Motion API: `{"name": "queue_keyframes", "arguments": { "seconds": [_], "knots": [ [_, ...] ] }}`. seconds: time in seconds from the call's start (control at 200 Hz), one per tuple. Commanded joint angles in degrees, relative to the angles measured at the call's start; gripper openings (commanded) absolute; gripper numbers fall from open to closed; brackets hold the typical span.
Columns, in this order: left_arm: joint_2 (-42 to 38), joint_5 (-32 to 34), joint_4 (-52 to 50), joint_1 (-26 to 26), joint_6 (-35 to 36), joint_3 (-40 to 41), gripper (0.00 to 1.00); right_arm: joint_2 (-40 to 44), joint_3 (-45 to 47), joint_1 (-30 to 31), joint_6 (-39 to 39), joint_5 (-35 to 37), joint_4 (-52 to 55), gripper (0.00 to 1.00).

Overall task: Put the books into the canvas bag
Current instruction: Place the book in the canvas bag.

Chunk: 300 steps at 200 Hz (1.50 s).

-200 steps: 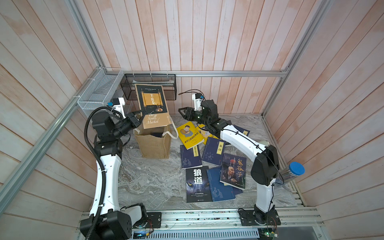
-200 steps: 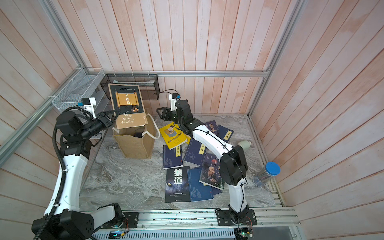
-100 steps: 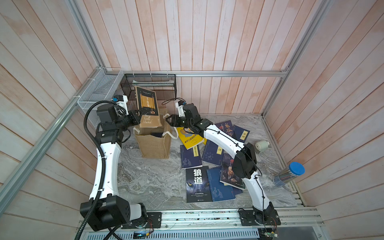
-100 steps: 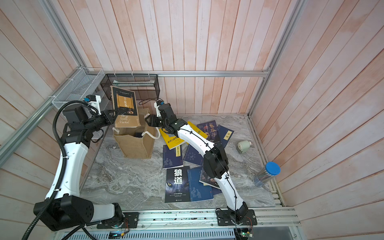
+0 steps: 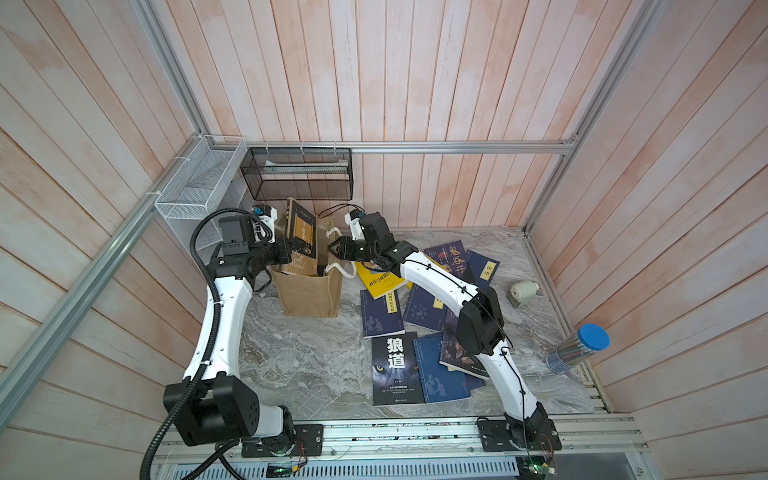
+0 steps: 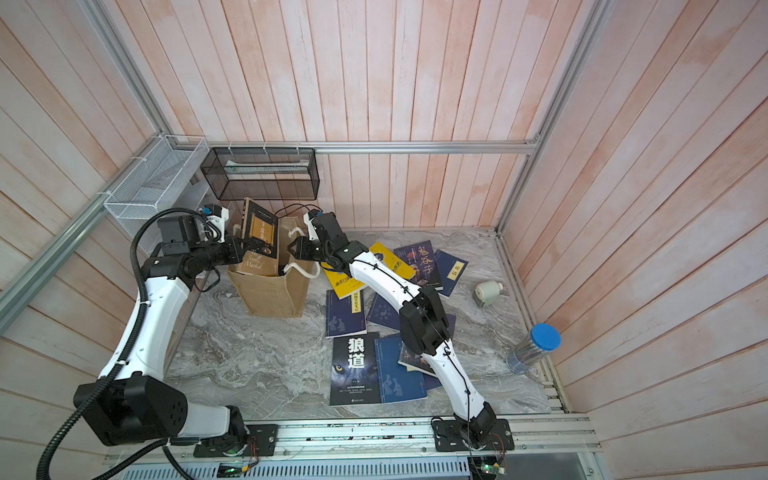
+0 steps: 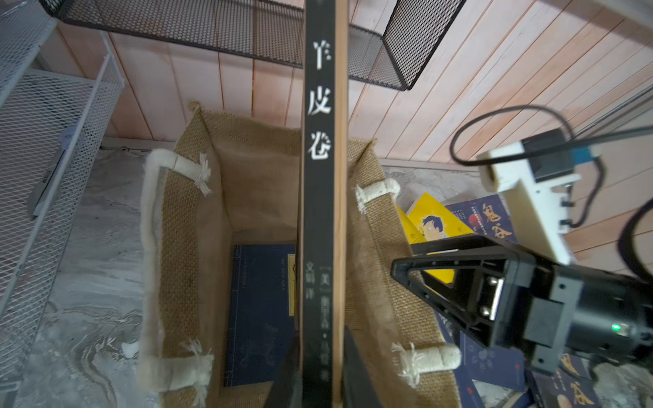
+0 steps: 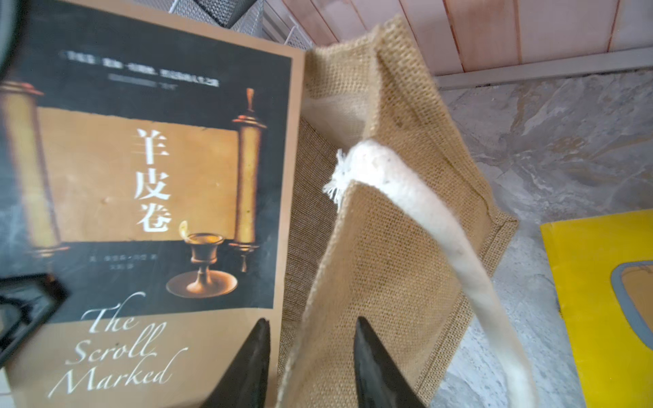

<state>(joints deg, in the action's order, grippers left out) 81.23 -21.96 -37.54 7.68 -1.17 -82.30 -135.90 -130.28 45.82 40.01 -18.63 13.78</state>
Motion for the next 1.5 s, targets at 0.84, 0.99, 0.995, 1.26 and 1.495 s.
{"name": "queue_keyframes", "arguments": {
  "seconds": [0.84,0.99,0.995,1.26,1.495],
  "knots": [
    [6.2,12.0,-16.0,-7.3,4.1,-9.8,0.0,3.1,3.2,1.0,-0.4,-1.2,-2.9,0.0],
    [7.7,11.1,-14.2,-7.3,-0.4,-10.0,0.0,3.3,4.0,0.9,-0.7,-1.7,-3.6,0.0],
    [7.7,11.0,-14.1,-7.3,-0.6,-10.0,0.0,3.3,4.0,0.9,-0.7,-1.7,-3.6,0.0],
    [11.8,3.0,-5.7,-7.3,-10.0,-8.0,0.0,3.7,5.3,1.4,-0.1,-2.2,-4.6,0.0],
    [16.4,-3.4,1.3,-7.6,-9.8,-4.4,0.0,10.5,17.4,1.8,1.3,1.9,-14.3,0.0]
  ]
}}
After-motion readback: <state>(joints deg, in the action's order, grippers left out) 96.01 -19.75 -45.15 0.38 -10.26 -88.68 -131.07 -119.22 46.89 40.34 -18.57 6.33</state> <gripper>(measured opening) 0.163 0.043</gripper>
